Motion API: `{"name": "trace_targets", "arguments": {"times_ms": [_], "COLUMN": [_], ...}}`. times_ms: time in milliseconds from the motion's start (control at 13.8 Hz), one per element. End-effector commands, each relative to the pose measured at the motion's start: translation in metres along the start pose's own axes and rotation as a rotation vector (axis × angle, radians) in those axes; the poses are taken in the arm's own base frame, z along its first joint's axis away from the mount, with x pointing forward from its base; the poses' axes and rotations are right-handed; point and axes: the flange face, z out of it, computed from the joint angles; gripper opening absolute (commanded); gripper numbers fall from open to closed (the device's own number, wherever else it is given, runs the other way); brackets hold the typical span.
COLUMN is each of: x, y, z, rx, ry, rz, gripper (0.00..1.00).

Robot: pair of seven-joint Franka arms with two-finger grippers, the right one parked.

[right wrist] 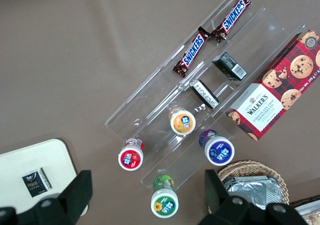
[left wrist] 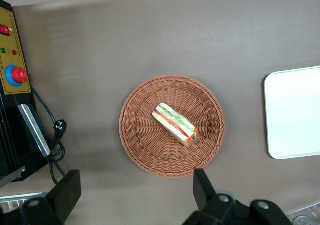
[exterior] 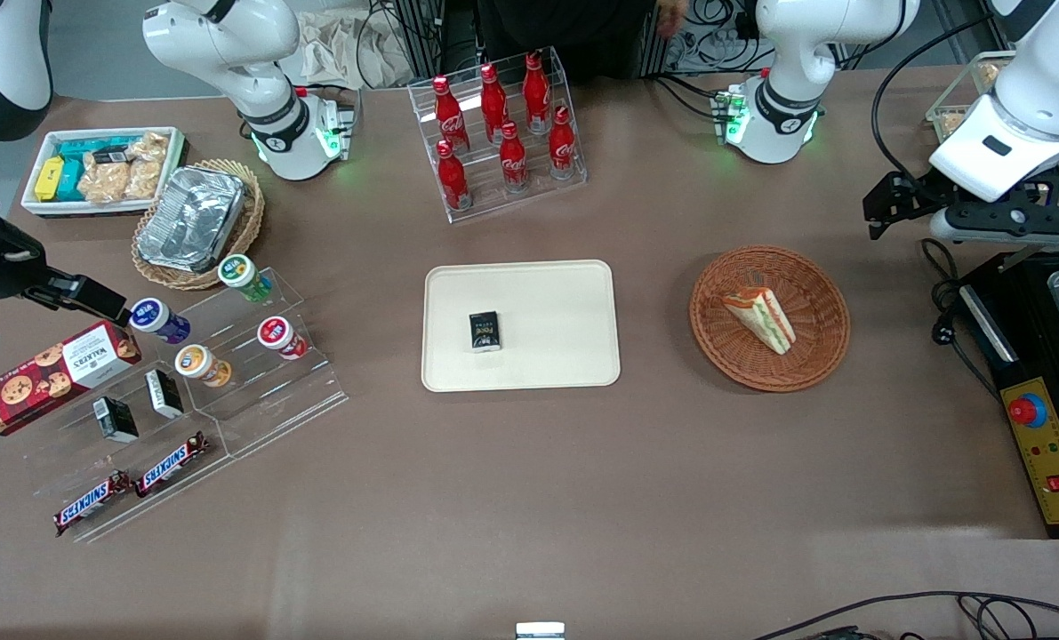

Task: Place sandwich from basket to tray
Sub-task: 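Move the left gripper over the wicker basket above the sandwich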

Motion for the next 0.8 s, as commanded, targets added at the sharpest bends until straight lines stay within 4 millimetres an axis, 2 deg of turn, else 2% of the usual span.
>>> {"name": "trace_targets", "arguments": {"times_ms": [0,290,653,726], "x": [-0.005,-0.006,-0.01,-0.015], "y": [0.002,0.003,0.009,0.01], "z": [-0.005,-0.004,0.008,0.019], "rx": [-0.002,-0.011,0.003,0.014], "ry": [0.003,-0.007,-0.059,-0.088], "rz": [-0.024,-0.063,-0.396,-0.468], "gripper": [1.0,1.0,1.0,1.0]}}
